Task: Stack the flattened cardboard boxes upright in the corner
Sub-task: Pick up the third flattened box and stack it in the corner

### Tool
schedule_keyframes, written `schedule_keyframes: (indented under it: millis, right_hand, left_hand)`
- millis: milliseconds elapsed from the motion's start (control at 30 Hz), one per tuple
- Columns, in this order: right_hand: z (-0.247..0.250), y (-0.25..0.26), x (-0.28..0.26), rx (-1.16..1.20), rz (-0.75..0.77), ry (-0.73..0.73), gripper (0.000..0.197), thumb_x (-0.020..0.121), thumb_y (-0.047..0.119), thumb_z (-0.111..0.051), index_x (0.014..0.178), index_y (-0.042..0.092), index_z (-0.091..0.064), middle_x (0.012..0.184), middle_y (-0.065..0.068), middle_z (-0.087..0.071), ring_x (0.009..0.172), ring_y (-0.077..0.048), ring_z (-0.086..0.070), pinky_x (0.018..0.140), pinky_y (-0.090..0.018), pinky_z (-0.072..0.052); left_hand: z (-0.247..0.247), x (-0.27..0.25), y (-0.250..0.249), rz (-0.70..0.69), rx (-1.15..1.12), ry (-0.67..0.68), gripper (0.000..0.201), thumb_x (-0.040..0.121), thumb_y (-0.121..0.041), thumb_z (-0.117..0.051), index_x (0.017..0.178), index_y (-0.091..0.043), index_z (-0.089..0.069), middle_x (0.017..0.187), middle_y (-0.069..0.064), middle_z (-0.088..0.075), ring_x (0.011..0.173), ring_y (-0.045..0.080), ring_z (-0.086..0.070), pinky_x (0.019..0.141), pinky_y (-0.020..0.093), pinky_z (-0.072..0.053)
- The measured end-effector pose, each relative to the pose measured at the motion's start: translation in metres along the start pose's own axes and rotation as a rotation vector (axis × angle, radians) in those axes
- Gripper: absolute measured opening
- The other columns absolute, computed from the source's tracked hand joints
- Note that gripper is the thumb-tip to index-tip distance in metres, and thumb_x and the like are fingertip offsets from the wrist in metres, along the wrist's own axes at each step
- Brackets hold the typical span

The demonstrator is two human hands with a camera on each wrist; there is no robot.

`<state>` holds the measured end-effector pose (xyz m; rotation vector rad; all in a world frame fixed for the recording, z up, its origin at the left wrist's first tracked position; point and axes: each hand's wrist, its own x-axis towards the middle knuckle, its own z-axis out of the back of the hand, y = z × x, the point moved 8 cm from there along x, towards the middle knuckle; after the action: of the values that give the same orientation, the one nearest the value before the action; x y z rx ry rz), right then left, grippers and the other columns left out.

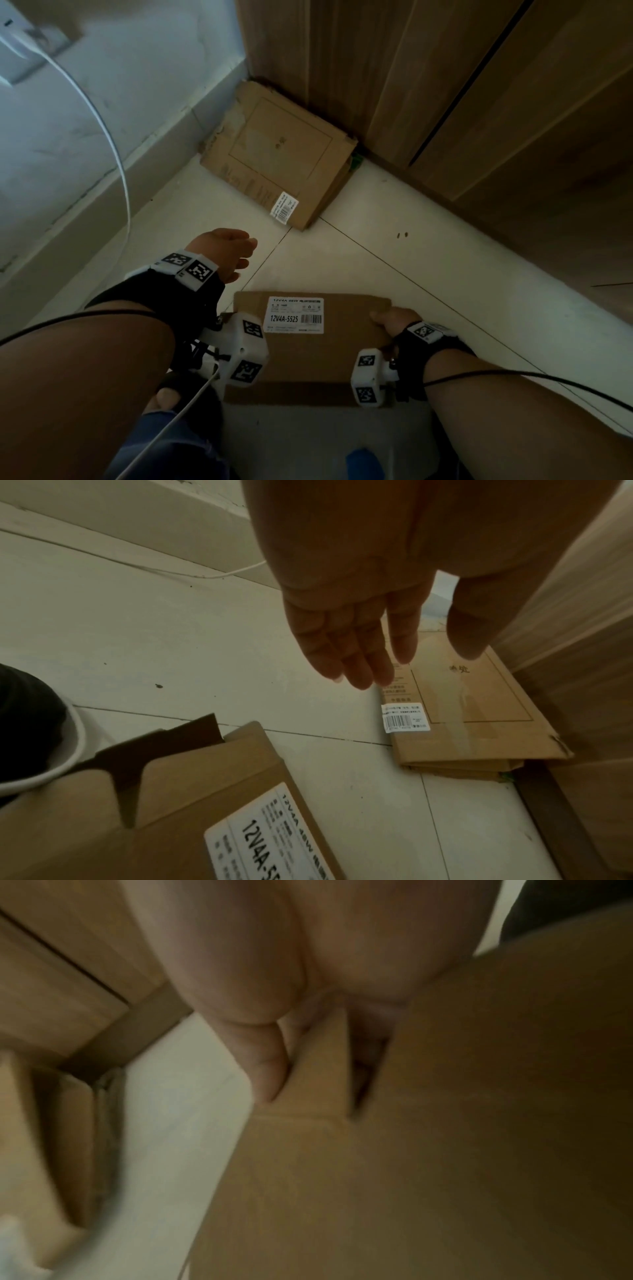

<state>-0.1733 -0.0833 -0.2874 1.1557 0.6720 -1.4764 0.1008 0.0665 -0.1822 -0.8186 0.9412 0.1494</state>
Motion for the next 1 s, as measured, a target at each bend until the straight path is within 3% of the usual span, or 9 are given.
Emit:
schedule_keyframes:
  millis: [100,300,433,600,667,800,900,1000]
  right_hand:
    - [0.008,0.032,-0.005,0.008,0.128,-0.010,0.053,0.094,0.034,-0.047,0.138,0.006,-0.043,0.143,-0.014,-0.048,0.127,-0.033,-0.049,0.107,-0.037,-0.040]
    - [0.026,0.086,-0.045,0.291,0.350,0.051,0.041,0.086,0.028,-0.057,0.126,0.020,-0.055,0.131,-0.014,-0.059,0.115,-0.038,-0.056,0.101,-0.053,-0.044]
    - [0.045,0.114,-0.105,0.383,0.477,0.052,0.017,0.085,0.022,-0.058,0.098,0.032,-0.060,0.126,-0.011,-0.062,0.114,-0.036,-0.056,0.102,-0.054,-0.043]
    - [0.070,0.140,-0.194,0.541,0.656,0.079,0.033,0.090,0.008,-0.053,0.120,0.022,-0.055,0.123,-0.016,-0.060,0.112,-0.035,-0.056,0.102,-0.054,-0.043]
    - [0.084,0.147,-0.233,0.541,0.736,0.041,0.029,0.090,0.009,-0.054,0.114,0.025,-0.057,0.125,-0.014,-0.060,0.114,-0.036,-0.056,0.102,-0.055,-0.043]
    - [0.108,0.152,-0.307,0.508,0.905,-0.042,0.022,0.090,0.014,-0.054,0.087,0.036,-0.057,0.109,-0.004,-0.064,0.103,-0.027,-0.059,0.095,-0.048,-0.047]
    - [0.118,0.152,-0.352,0.454,1.047,-0.042,0.022,0.092,0.012,-0.051,0.093,0.034,-0.055,0.093,0.008,-0.061,0.090,-0.017,-0.058,0.082,-0.036,-0.046]
    - [0.120,0.152,-0.384,0.351,1.166,-0.079,0.025,0.091,0.009,-0.052,0.089,0.034,-0.055,0.093,0.010,-0.061,0.096,-0.019,-0.057,0.084,-0.035,-0.048]
  left_hand:
    - [0.001,-0.006,-0.009,-0.002,-0.040,0.016,0.039,0.086,-0.016,-0.060,0.125,-0.008,-0.056,0.094,0.008,-0.061,0.092,0.023,-0.054,0.081,0.033,-0.041]
    - [0.025,-0.042,-0.049,-0.114,-0.076,-0.031,0.035,0.086,-0.019,-0.060,0.120,-0.009,-0.058,0.086,0.006,-0.062,0.087,0.024,-0.056,0.076,0.033,-0.042]
    - [0.045,-0.082,-0.079,-0.219,-0.103,-0.064,0.028,0.087,-0.018,-0.058,0.115,-0.012,-0.058,0.078,0.002,-0.058,0.068,0.015,-0.052,0.062,0.026,-0.039]
    - [0.055,-0.140,-0.104,-0.316,-0.127,-0.035,0.017,0.089,-0.016,-0.056,0.105,-0.015,-0.055,0.073,0.004,-0.055,0.062,0.016,-0.047,0.059,0.024,-0.036]
    - [0.056,-0.165,-0.112,-0.358,-0.123,-0.027,0.014,0.089,-0.018,-0.055,0.102,-0.015,-0.055,0.075,0.006,-0.055,0.062,0.016,-0.047,0.060,0.023,-0.034]
    - [0.058,-0.212,-0.128,-0.429,-0.160,-0.031,0.014,0.090,-0.026,-0.052,0.084,-0.014,-0.056,0.074,0.005,-0.057,0.063,0.017,-0.049,0.060,0.025,-0.037]
    - [0.051,-0.237,-0.132,-0.388,-0.204,0.005,0.029,0.090,-0.040,-0.049,0.078,-0.013,-0.053,0.076,0.008,-0.061,0.065,0.019,-0.055,0.061,0.029,-0.043]
    - [0.040,-0.254,-0.132,-0.368,-0.298,0.073,0.043,0.082,-0.058,-0.048,0.085,-0.016,-0.054,0.083,0.011,-0.065,0.072,0.023,-0.061,0.066,0.033,-0.049]
